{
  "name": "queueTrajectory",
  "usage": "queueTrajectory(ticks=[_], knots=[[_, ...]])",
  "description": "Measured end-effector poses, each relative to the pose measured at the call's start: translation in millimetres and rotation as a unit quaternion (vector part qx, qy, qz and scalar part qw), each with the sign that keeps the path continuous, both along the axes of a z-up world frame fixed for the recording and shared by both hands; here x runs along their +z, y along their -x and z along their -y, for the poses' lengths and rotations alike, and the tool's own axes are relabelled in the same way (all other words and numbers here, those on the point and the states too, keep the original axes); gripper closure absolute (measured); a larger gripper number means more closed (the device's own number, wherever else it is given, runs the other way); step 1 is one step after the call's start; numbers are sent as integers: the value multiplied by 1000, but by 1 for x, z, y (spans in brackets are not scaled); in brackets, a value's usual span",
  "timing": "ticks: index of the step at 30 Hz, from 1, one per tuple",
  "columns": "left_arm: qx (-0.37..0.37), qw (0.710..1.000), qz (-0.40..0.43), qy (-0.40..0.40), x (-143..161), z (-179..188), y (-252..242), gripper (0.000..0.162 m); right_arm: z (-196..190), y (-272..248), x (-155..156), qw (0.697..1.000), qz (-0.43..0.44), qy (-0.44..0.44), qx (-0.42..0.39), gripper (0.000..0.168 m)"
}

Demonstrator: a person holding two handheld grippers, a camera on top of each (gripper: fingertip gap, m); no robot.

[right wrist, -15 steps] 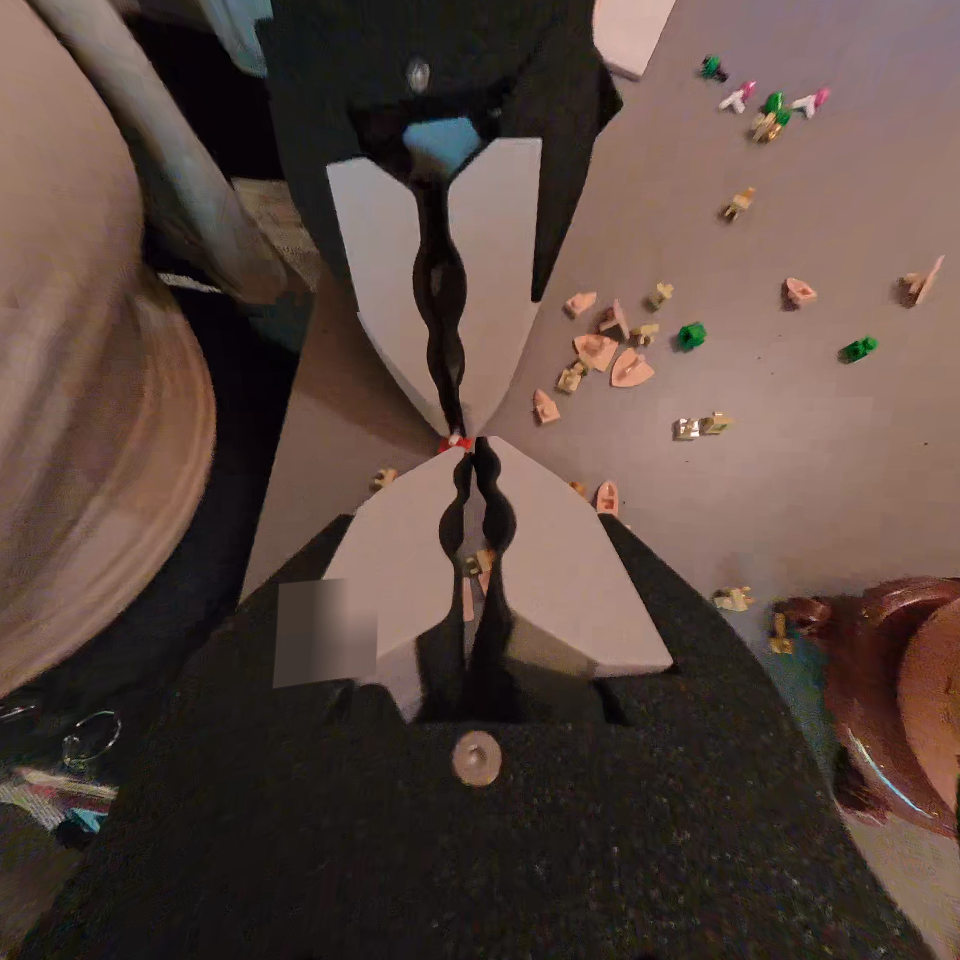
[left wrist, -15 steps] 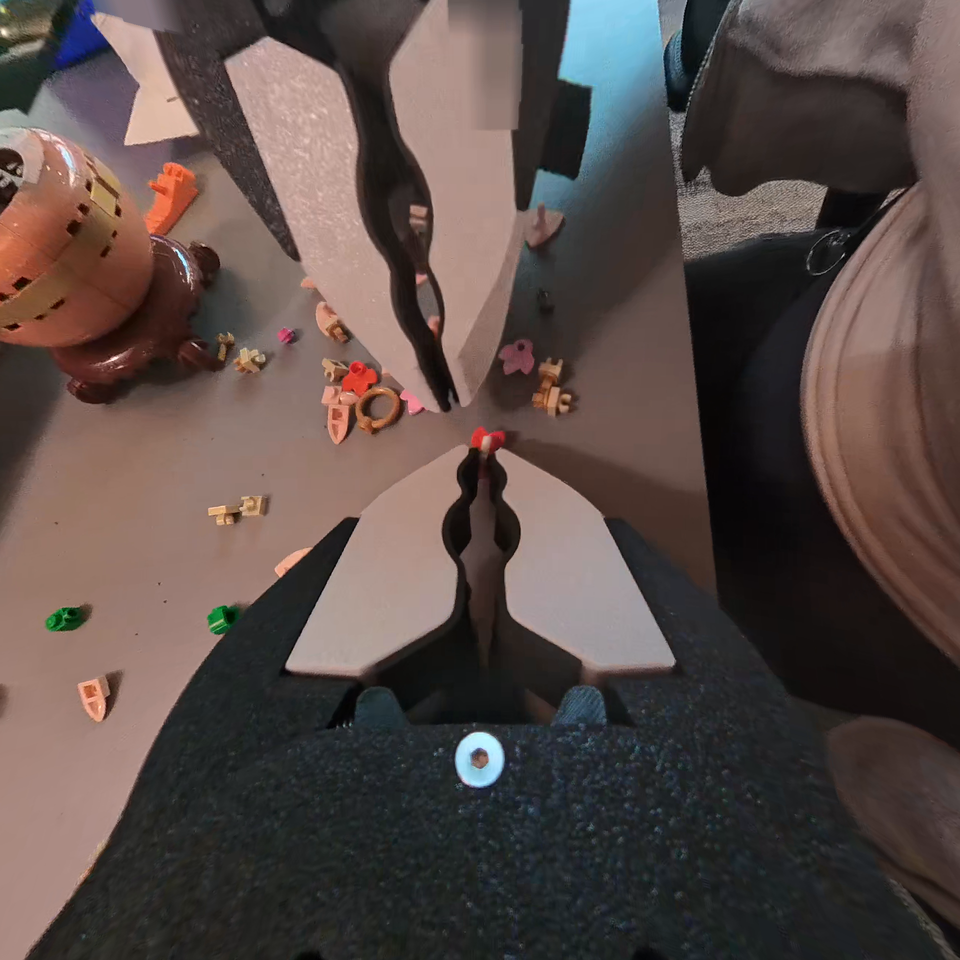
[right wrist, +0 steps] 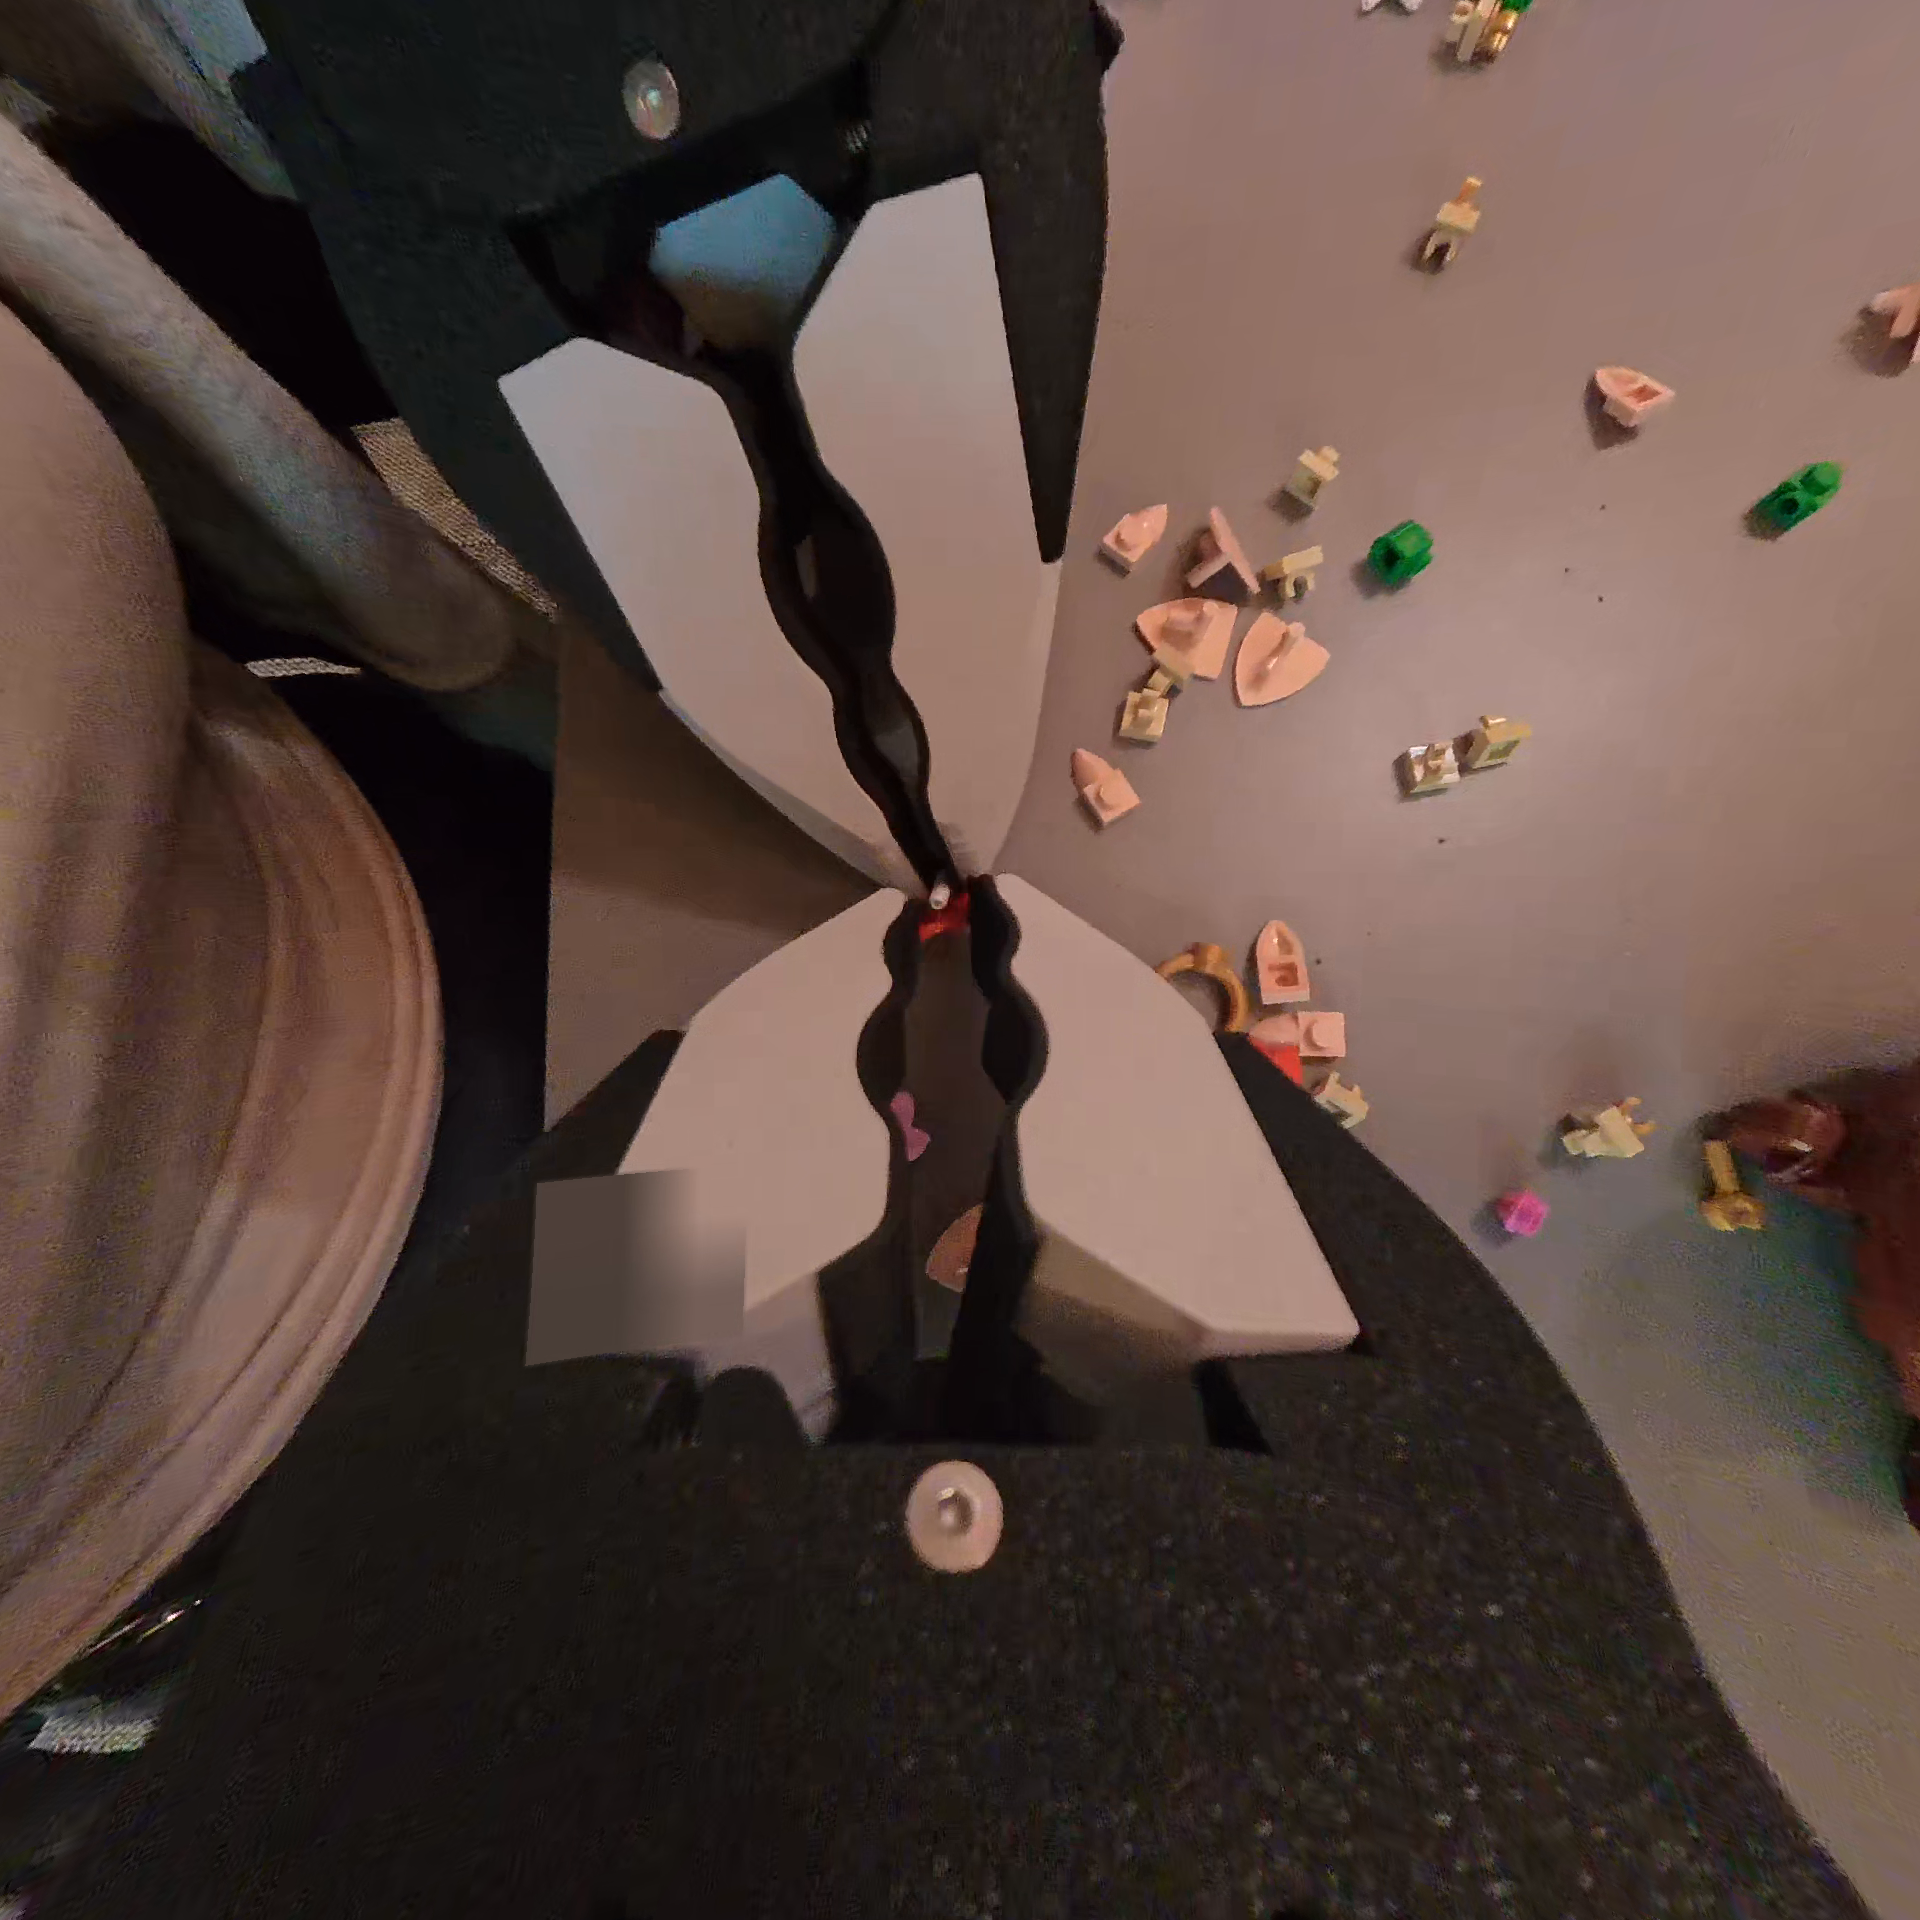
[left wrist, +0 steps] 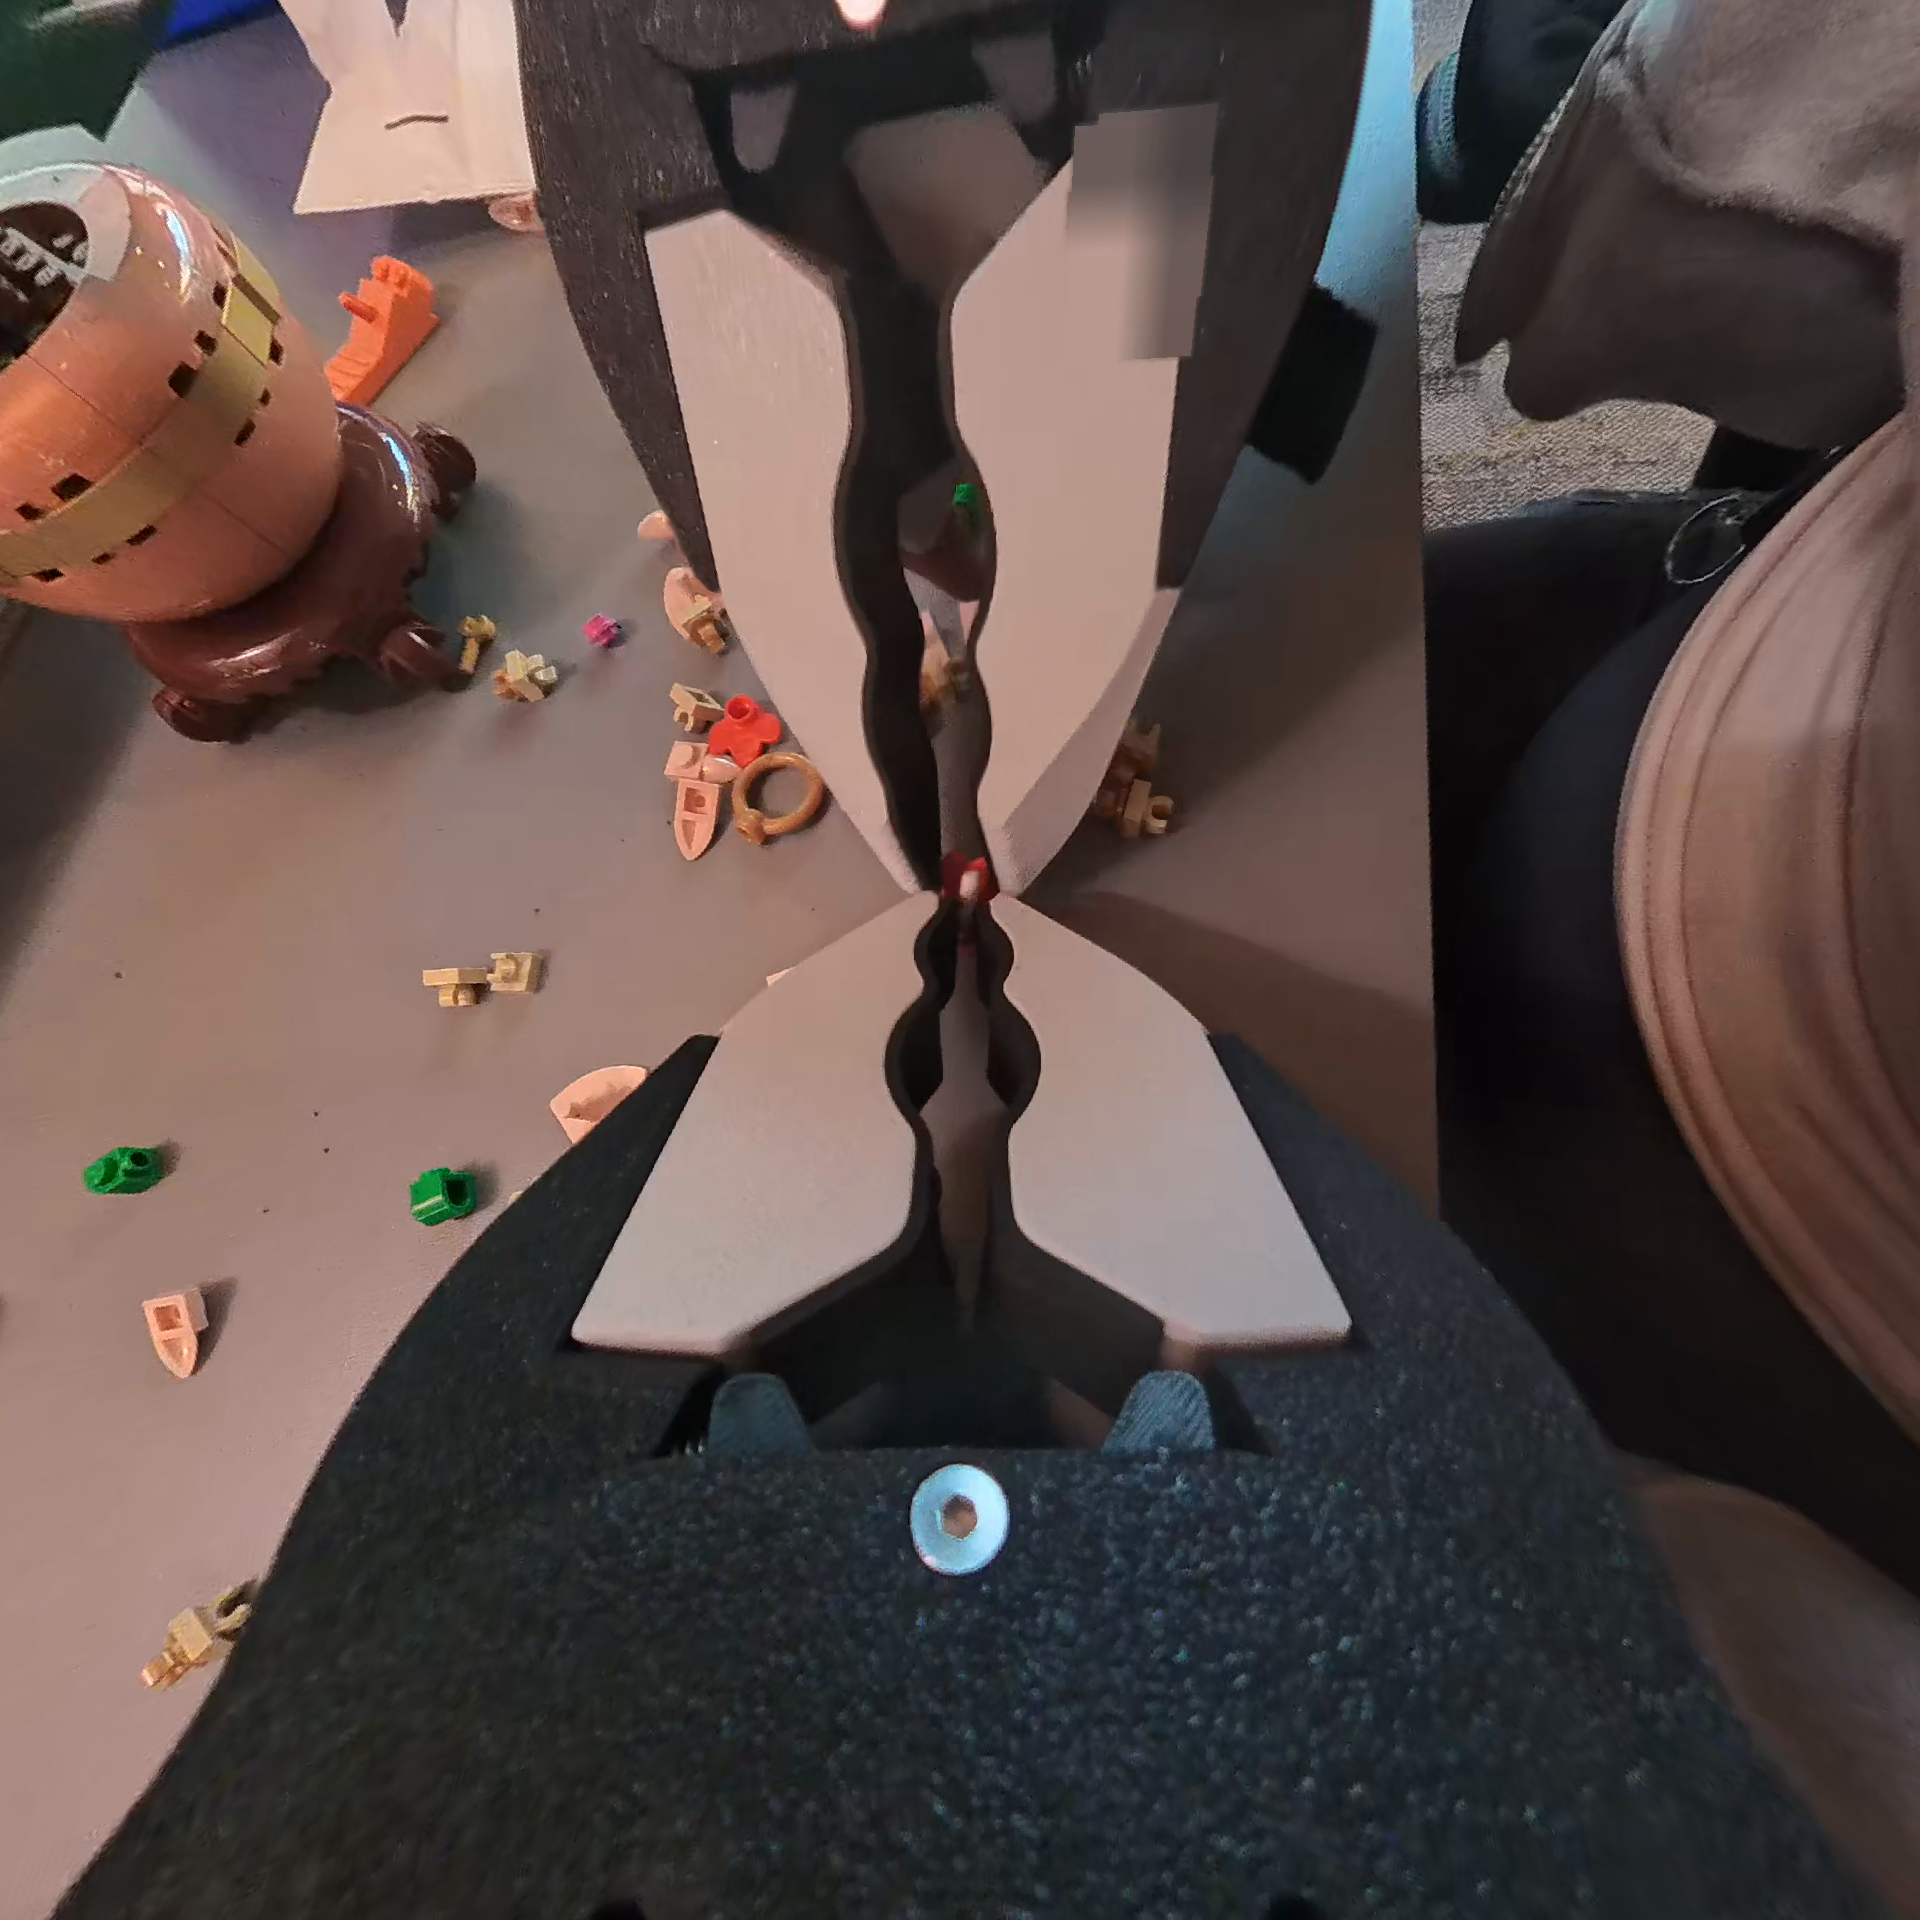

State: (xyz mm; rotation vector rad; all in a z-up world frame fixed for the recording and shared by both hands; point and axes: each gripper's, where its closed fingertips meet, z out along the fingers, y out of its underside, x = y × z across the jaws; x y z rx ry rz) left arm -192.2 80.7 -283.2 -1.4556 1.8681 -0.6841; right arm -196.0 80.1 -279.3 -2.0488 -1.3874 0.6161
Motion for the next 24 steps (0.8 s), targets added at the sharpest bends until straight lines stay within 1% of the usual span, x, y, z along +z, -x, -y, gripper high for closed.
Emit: queueTrajectory(ticks=[5, 12, 16, 21, 24], knots=[[3, 1000, -1, -2, 0, 0, 0, 159, 0, 0, -1, 1000, 10, -8, -14, 159], [2, 1000, 1, -4, 0, 0, 0, 160, -1, -1, -4, 998, 48, -38, -23, 159], [2, 1000, 9, -4, 2, 0, -1, 160, 0, -2, -7, 996, 73, -49, -11, 159], [0, 1000, 11, -15, 2, 0, -1, 159, 2, -1, -9, 997, 71, -32, -4, 158], [-2, 1000, 12, -28, 2, 0, 0, 159, 2, -1, -9, 992, 117, -39, 19, 158]])
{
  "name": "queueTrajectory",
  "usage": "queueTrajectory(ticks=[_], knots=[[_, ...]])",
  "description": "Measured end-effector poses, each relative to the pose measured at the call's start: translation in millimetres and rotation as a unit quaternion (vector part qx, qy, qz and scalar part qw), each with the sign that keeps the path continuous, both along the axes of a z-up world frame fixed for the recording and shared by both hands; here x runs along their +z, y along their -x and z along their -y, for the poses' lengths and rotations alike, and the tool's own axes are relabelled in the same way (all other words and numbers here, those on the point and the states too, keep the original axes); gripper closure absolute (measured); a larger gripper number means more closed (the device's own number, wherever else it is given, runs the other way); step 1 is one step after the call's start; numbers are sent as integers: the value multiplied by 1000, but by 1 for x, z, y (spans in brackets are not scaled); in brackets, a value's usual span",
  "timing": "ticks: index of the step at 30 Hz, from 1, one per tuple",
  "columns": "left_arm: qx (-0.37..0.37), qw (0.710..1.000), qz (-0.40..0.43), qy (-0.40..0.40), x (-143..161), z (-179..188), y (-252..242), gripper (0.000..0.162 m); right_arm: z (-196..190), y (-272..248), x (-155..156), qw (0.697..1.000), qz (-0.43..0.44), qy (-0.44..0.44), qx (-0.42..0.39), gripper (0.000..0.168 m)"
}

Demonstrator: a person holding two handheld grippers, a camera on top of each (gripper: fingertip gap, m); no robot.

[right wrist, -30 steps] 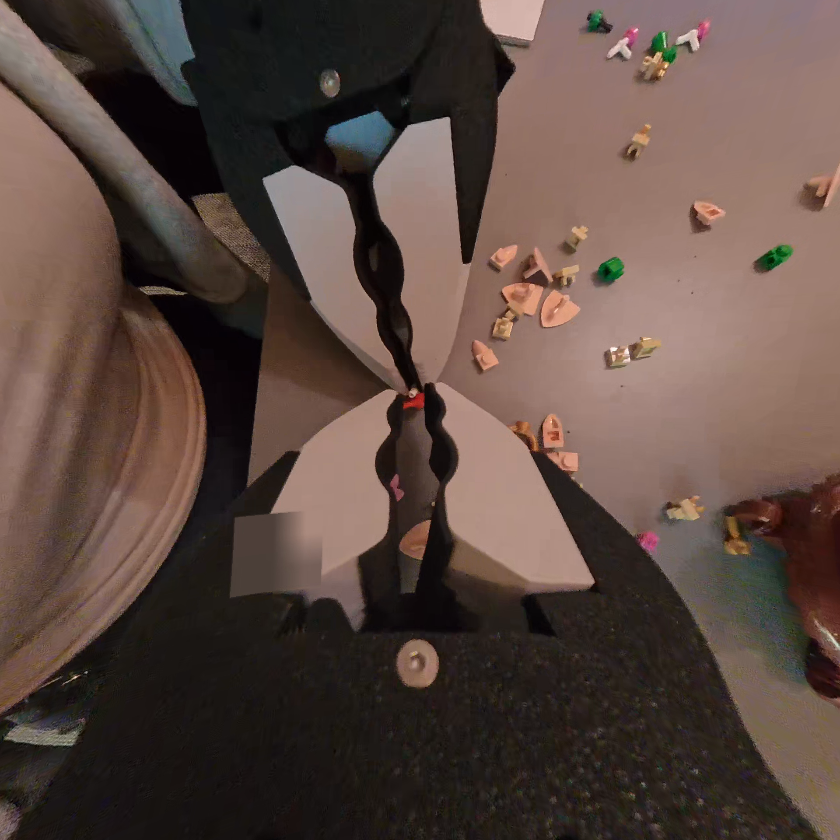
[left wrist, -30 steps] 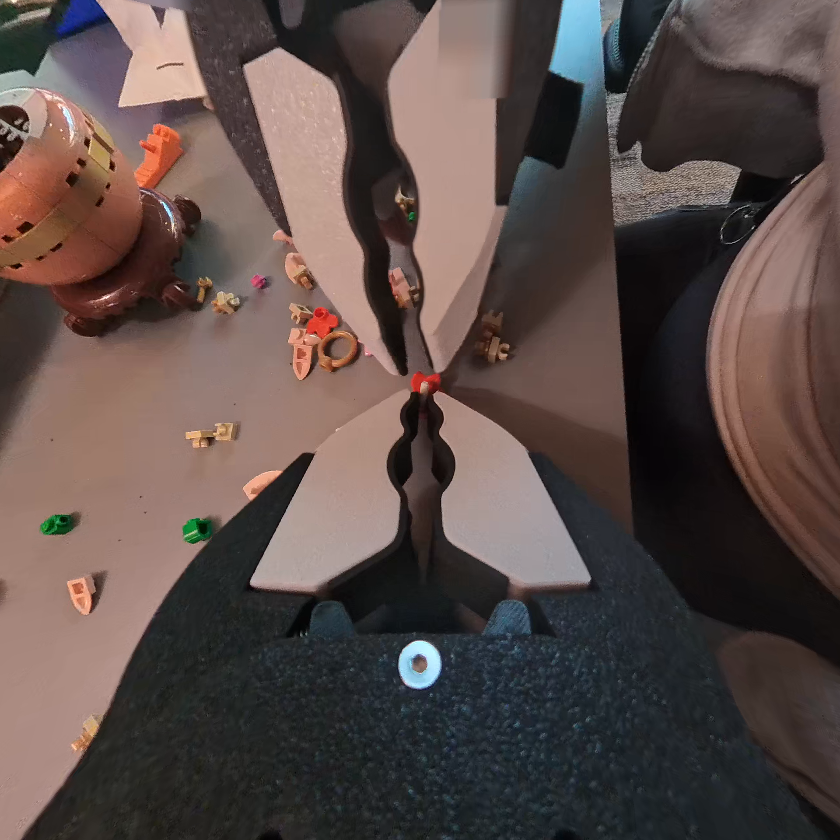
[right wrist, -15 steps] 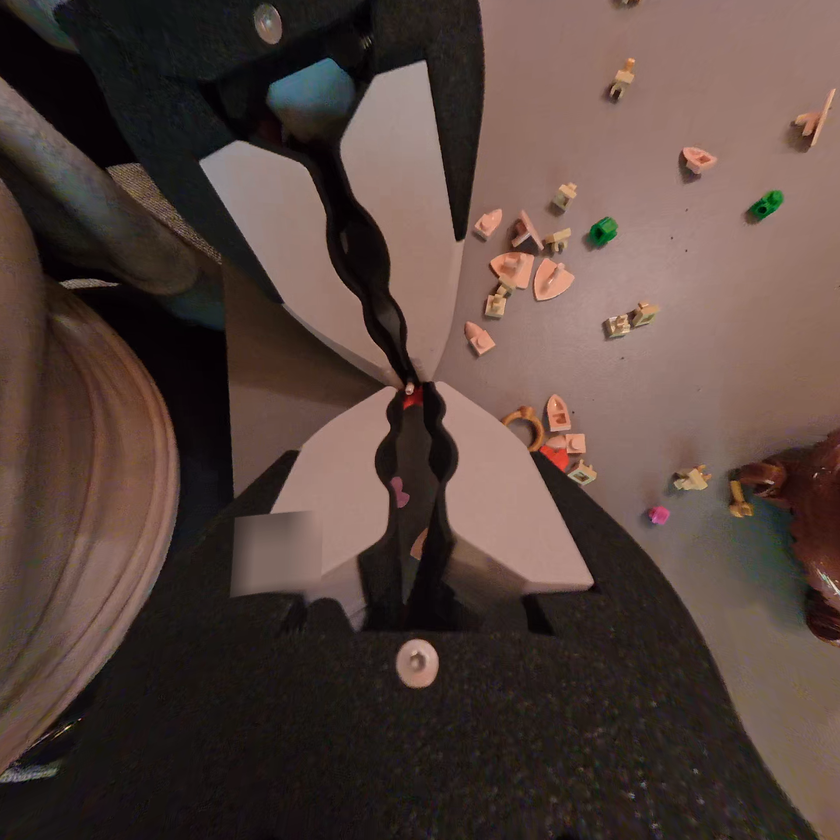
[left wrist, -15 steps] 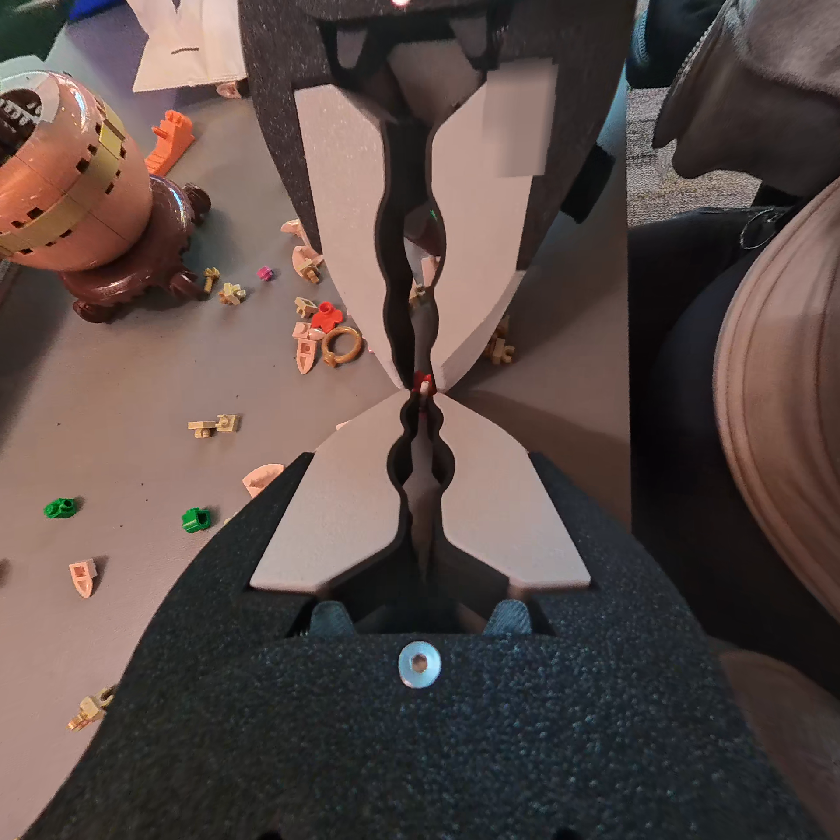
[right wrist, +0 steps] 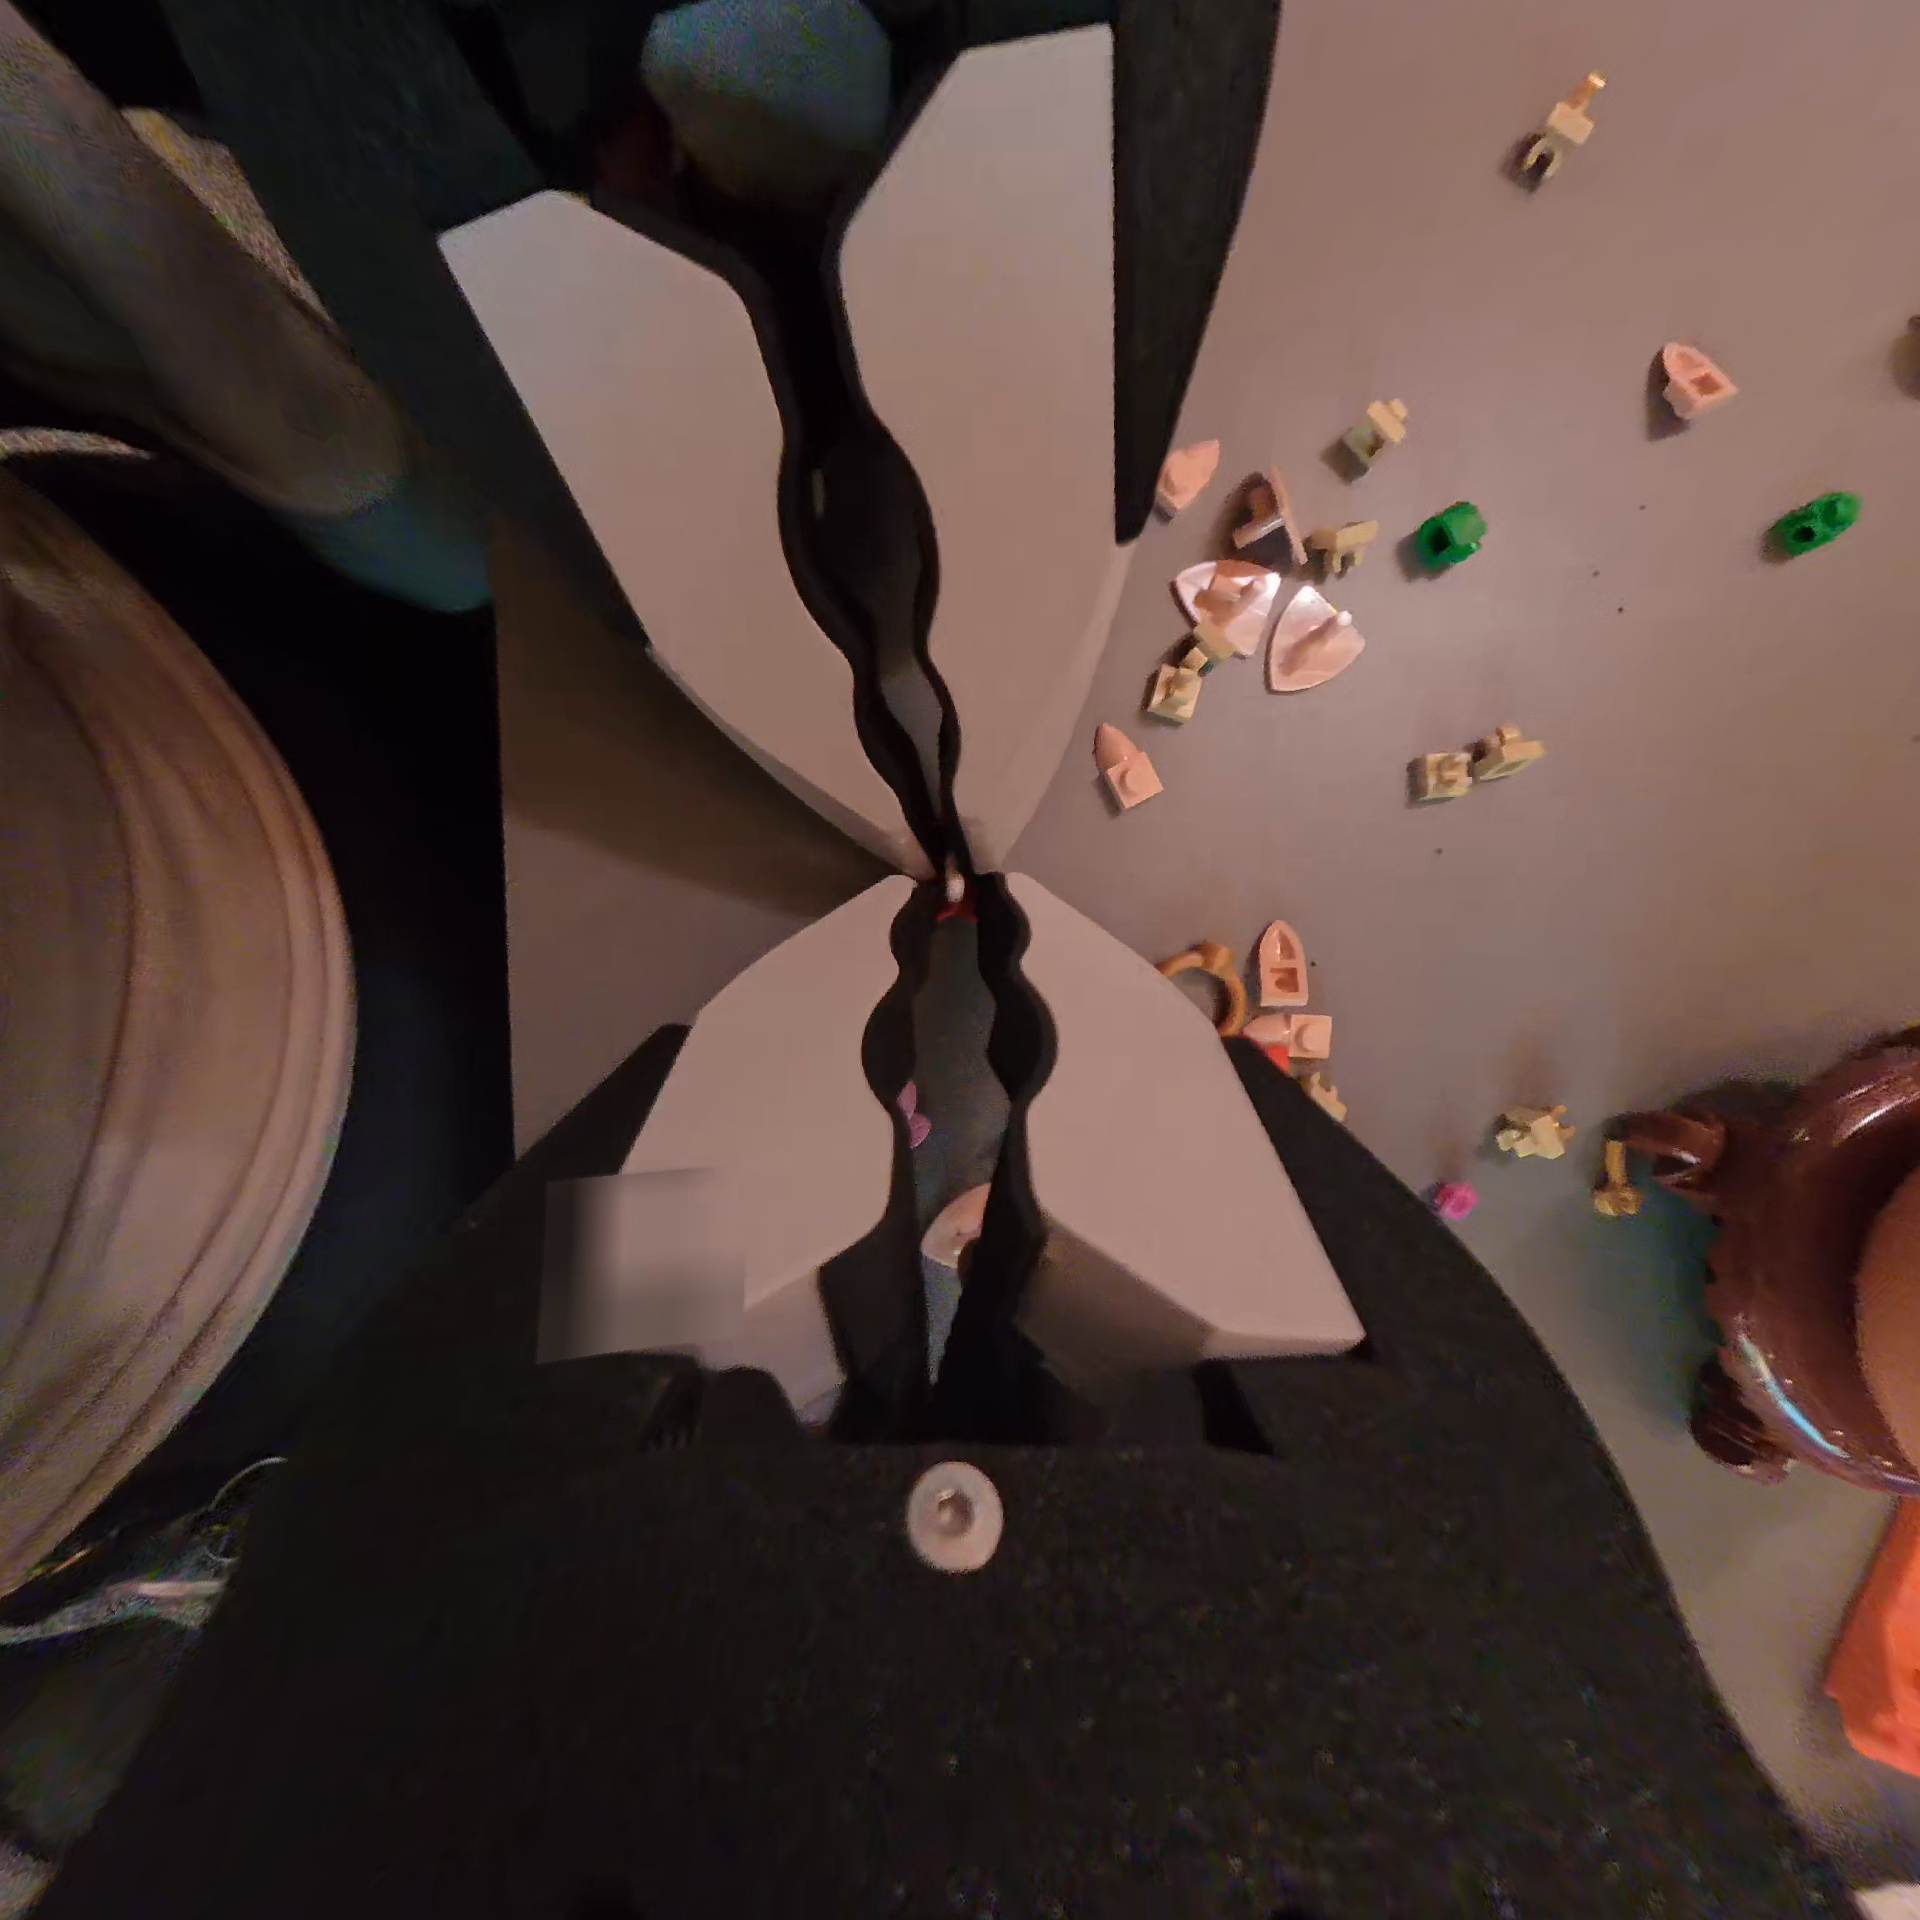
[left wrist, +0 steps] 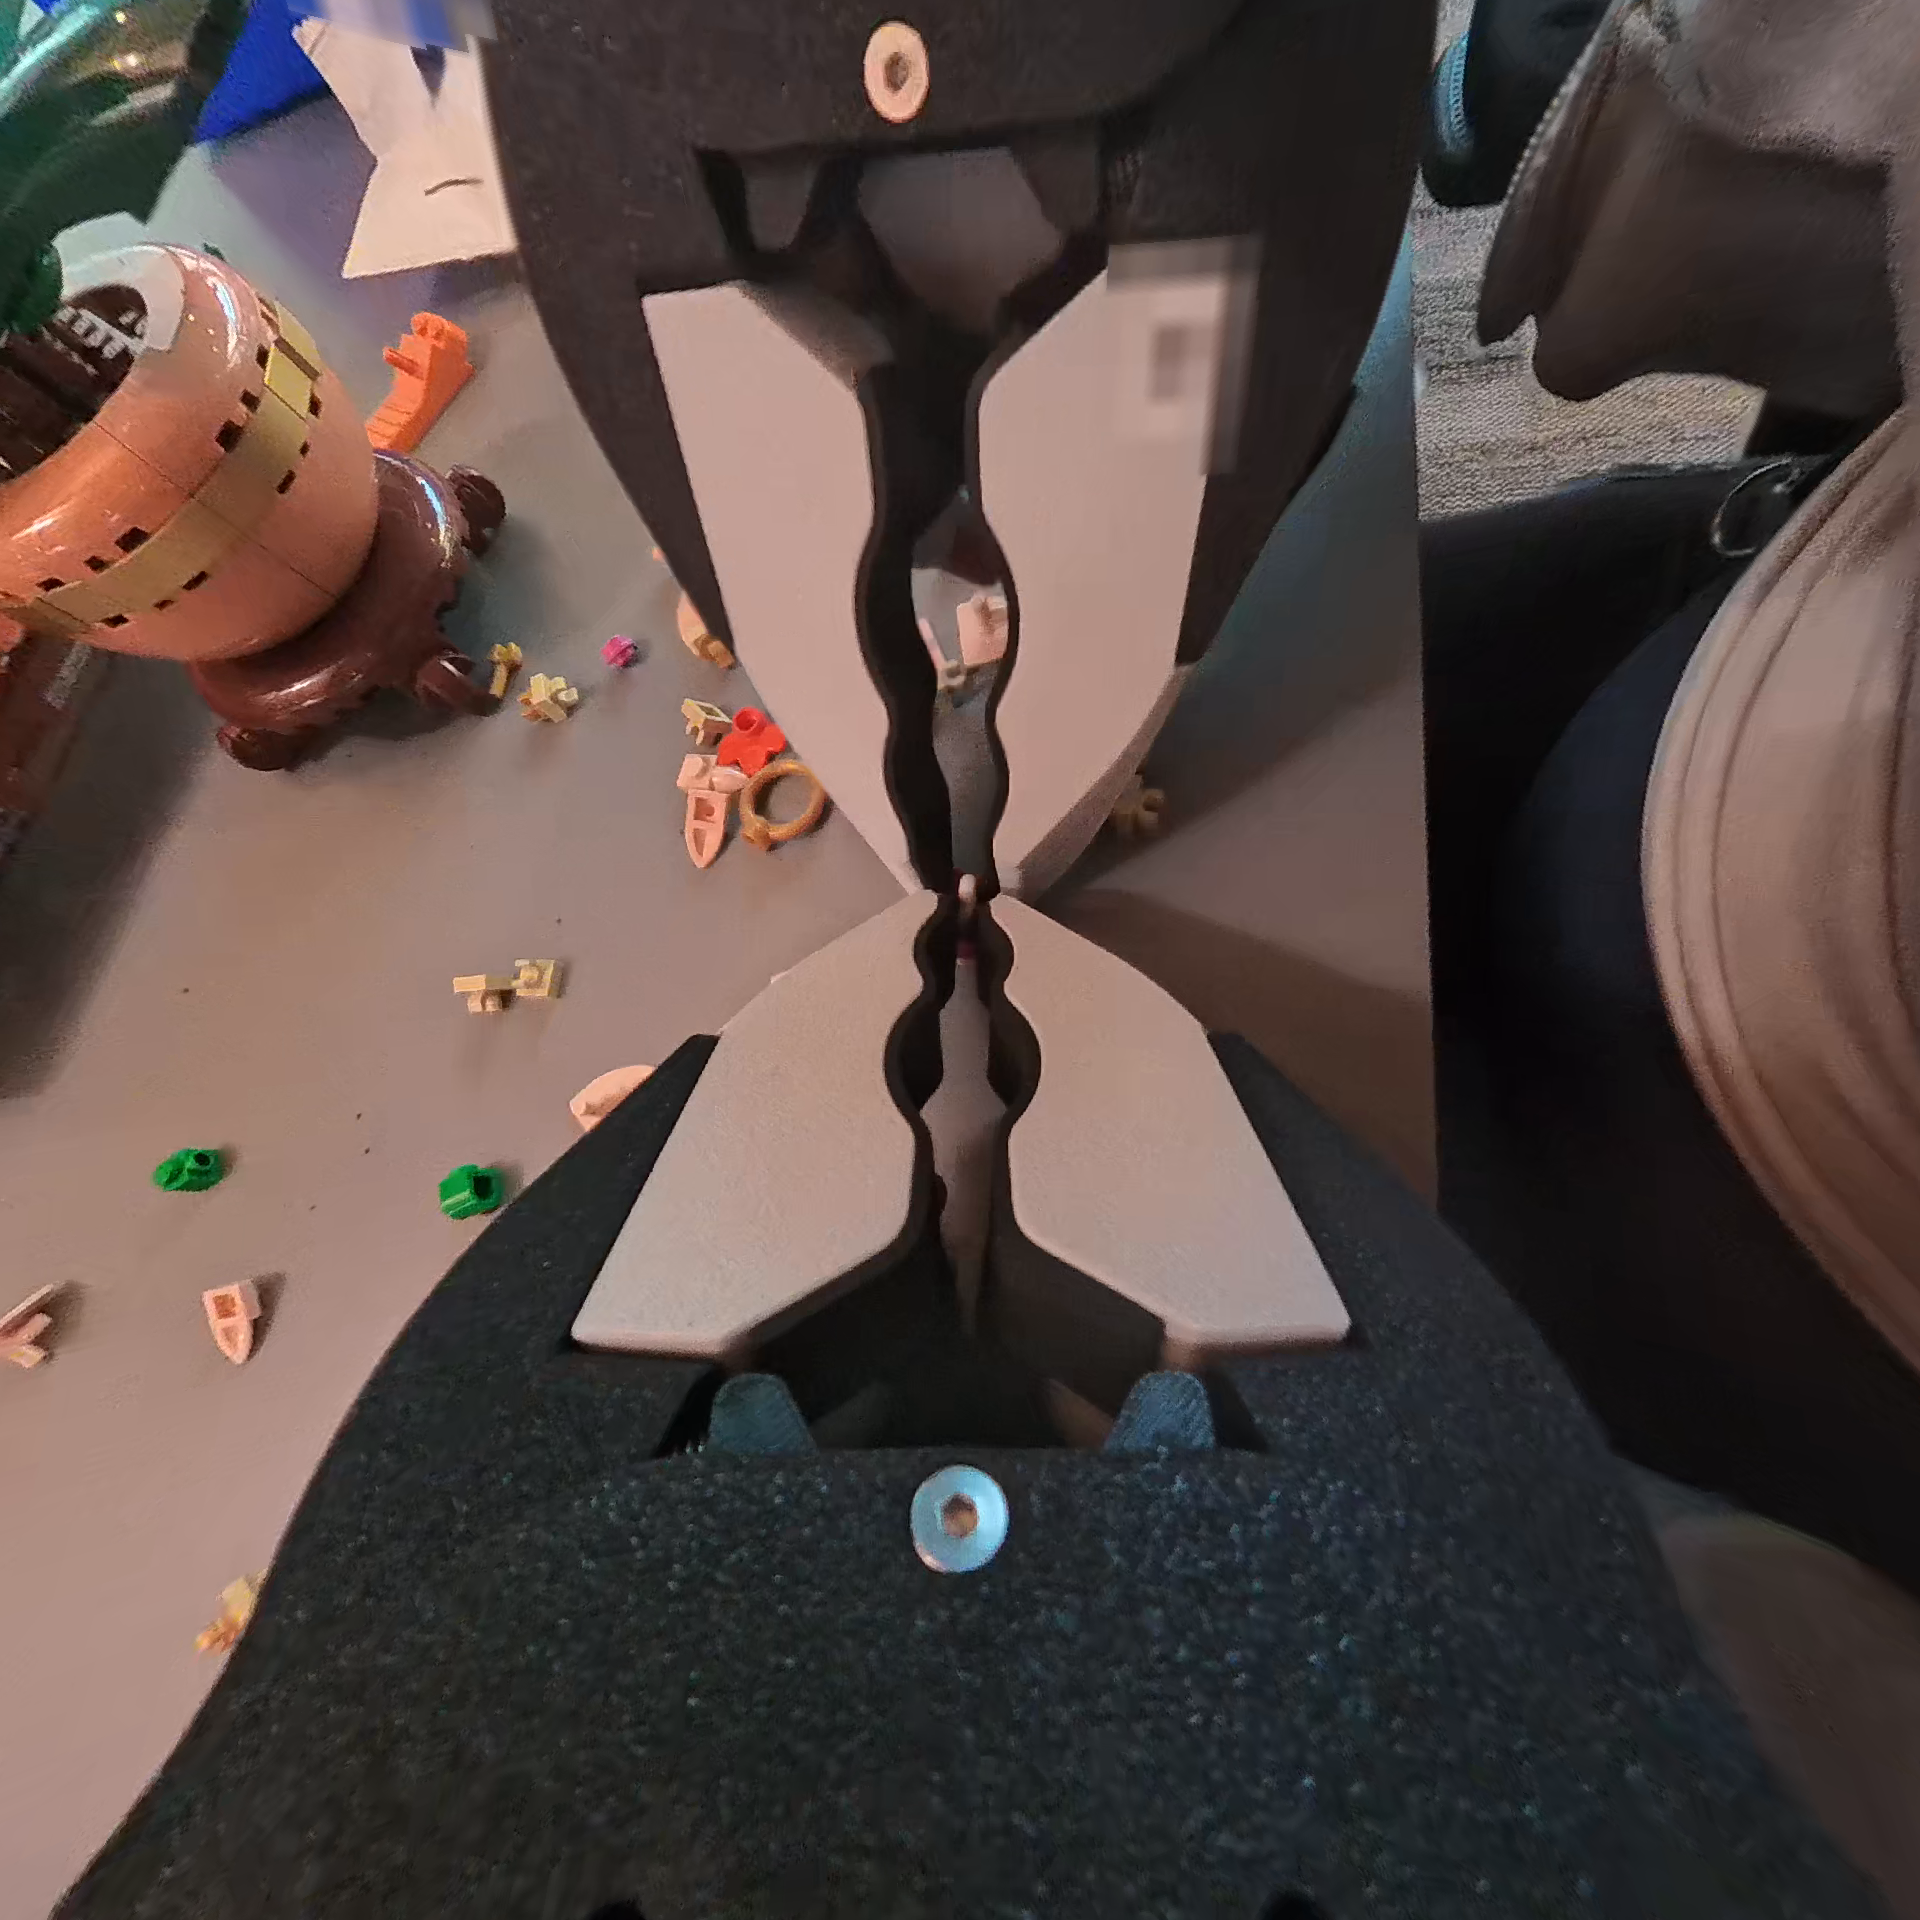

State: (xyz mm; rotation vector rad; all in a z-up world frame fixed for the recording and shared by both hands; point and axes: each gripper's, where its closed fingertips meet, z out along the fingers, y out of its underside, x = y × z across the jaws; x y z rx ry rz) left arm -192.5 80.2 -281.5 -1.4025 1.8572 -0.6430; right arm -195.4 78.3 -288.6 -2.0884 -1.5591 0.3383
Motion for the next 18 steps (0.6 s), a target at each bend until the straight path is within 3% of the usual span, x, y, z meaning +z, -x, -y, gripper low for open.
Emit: queueTrajectory(ticks=[8, 12, 15, 18], knots=[[18, 1000, 4, -22, 1, 0, 8, 159, 0, 4, -1, 993, 104, 26, 44, 159], [69, 998, -9, -2, -2, -13, 28, 159, 4, 5, -2, 987, 133, 54, 65, 168], [57, 998, -7, -18, -2, -11, 34, 159, 3, 6, -2, 991, 108, 69, 48, 168], [57, 998, -7, -15, -2, -11, 34, 159, -8, 12, 4, 998, 8, 57, 0, 164]])
